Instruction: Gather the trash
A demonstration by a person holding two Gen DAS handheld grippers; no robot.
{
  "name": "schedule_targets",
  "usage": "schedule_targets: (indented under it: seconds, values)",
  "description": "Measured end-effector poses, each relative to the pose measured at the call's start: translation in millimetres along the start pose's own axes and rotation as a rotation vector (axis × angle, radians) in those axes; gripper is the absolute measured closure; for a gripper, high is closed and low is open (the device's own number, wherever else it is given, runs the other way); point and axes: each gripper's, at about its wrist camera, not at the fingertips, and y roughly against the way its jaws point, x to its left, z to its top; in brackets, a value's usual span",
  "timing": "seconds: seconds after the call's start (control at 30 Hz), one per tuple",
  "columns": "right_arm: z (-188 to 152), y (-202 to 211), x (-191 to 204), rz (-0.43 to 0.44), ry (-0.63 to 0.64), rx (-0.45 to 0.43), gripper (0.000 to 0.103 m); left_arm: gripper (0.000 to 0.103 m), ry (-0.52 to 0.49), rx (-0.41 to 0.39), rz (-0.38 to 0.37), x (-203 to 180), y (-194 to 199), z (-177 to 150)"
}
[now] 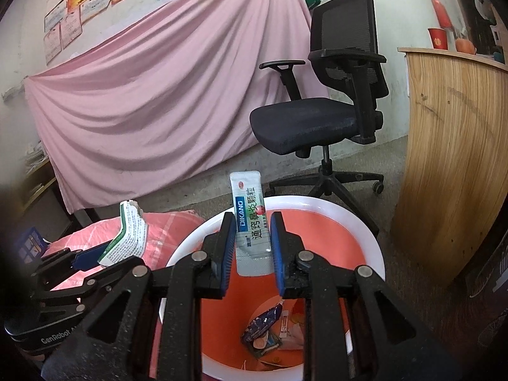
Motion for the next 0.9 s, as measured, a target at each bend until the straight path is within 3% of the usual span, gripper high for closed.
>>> schedule_targets:
  seconds: [0.73,0.83,0.9]
  values:
    - [1,-5,-5,-0.008,-0.006,0.017,0.056,0.054,0.043,0.003,0.047,21,14,-5]
    - [1,-4,-4,-0.009,-0.006,0.015,0.053,0.046,0.060,-0.008,0.066,28,20,-5]
    - [1,-3,-3,-0.013,-0.009,0.014,0.045,0.045,0.076,-0.020,0.082,31,25,-5]
